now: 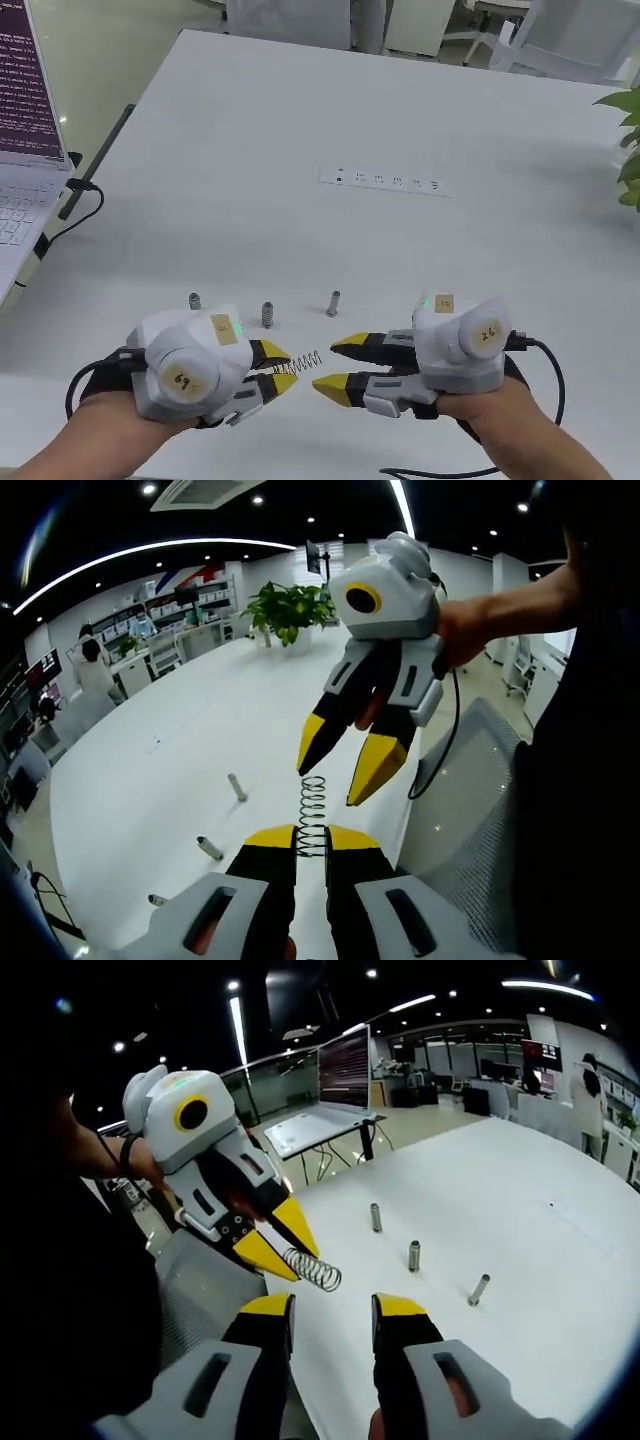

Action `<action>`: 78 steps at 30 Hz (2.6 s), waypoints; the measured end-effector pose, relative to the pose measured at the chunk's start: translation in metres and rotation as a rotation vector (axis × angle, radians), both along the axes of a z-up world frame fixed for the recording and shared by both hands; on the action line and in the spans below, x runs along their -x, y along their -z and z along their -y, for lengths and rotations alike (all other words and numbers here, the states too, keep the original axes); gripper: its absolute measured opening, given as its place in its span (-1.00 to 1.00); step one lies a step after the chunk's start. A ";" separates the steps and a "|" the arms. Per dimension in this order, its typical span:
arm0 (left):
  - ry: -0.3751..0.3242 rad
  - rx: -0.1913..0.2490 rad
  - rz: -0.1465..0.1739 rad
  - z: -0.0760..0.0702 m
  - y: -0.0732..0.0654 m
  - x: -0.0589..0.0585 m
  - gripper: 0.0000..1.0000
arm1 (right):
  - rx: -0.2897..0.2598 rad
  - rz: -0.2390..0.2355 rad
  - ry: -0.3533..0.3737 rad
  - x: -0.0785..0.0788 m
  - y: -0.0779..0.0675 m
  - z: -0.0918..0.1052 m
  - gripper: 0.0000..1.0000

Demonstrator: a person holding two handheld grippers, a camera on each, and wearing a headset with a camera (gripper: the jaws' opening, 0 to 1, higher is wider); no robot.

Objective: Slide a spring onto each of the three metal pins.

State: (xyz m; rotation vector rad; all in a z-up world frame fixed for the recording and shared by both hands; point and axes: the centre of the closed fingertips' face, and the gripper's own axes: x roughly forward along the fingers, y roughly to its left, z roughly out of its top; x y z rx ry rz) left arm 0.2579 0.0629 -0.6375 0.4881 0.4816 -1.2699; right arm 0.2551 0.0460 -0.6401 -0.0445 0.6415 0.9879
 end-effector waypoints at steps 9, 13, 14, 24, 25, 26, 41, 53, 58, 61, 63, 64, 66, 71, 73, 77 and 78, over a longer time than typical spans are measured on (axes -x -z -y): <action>0.063 -0.036 0.023 0.004 0.005 0.005 -0.95 | -0.028 0.016 -0.021 0.004 -0.003 -0.007 -0.74; 0.085 -0.045 0.035 0.004 0.005 0.006 -0.95 | -0.029 0.020 -0.025 0.004 -0.005 -0.006 -0.78; 0.086 -0.044 0.034 0.004 0.005 0.006 -0.95 | -0.030 0.020 -0.027 0.004 -0.005 -0.005 -0.78; 0.099 -0.043 0.035 0.007 0.006 0.008 -0.95 | -0.008 0.026 -0.052 0.006 -0.008 -0.005 -0.80; 0.099 -0.041 0.035 0.007 0.006 0.008 -0.95 | -0.004 0.027 -0.055 0.006 -0.009 -0.005 -0.80; 0.098 -0.039 0.035 0.008 0.006 0.007 -0.95 | -0.001 0.029 -0.058 0.005 -0.010 -0.005 -0.80; 0.095 -0.033 0.035 0.015 0.007 0.003 -0.96 | 0.063 0.073 -0.117 0.001 -0.025 -0.015 -0.82; 0.092 -0.015 0.025 0.017 0.008 0.004 -0.96 | 0.122 0.083 -0.176 0.004 -0.025 -0.020 -0.79; 0.094 -0.017 0.029 0.017 0.007 0.004 -0.96 | 0.208 0.087 -0.230 0.008 -0.017 -0.013 -0.68; 0.098 -0.019 0.031 0.018 0.007 0.004 -0.96 | 0.247 0.094 -0.260 0.009 -0.014 -0.011 -0.67; 0.102 -0.019 0.032 0.019 0.007 0.005 -0.96 | 0.266 0.096 -0.281 0.010 -0.013 -0.011 -0.66; 0.104 -0.020 0.032 0.020 0.008 0.006 -0.96 | 0.274 0.098 -0.289 0.010 -0.013 -0.011 -0.65; 0.109 -0.022 0.034 0.020 0.008 0.007 -0.96 | 0.312 0.106 -0.327 0.012 -0.010 -0.011 -0.65; 0.122 -0.028 0.035 0.022 0.010 0.010 -0.96 | 0.356 0.117 -0.377 0.014 -0.007 -0.012 -0.66; 0.126 -0.031 0.035 0.022 0.010 0.012 -0.96 | 0.364 0.119 -0.391 0.014 -0.007 -0.012 -0.66; 0.132 -0.037 0.034 0.022 0.011 0.014 -0.95 | 0.388 0.127 -0.415 0.014 -0.005 -0.011 -0.67; 0.134 -0.039 0.035 0.022 0.012 0.014 -0.95 | 0.393 0.126 -0.421 0.014 -0.005 -0.011 -0.68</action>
